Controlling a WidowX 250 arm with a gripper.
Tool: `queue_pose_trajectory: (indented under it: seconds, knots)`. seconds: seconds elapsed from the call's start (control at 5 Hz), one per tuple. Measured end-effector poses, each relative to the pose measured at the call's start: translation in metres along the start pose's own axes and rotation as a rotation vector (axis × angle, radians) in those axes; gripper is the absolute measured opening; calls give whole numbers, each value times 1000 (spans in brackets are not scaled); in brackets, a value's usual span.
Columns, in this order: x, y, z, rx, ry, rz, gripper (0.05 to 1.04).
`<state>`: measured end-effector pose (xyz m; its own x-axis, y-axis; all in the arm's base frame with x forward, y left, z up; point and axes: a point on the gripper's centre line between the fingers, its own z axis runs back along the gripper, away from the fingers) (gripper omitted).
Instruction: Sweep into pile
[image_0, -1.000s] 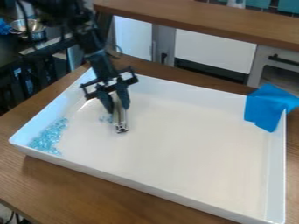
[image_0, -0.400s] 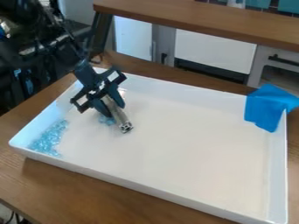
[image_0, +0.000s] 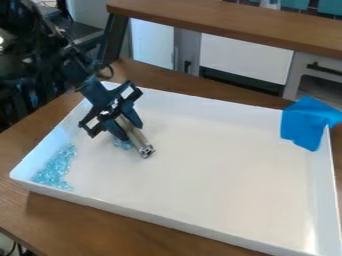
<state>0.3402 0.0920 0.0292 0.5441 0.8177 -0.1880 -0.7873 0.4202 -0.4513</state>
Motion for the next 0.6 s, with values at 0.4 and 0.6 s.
queue_pose_trajectory:
  seconds: [0.4,0.6]
  knots:
    - [-19,8,1,9,48,9,371]
    - [-27,1,-2,69,72,31,371]
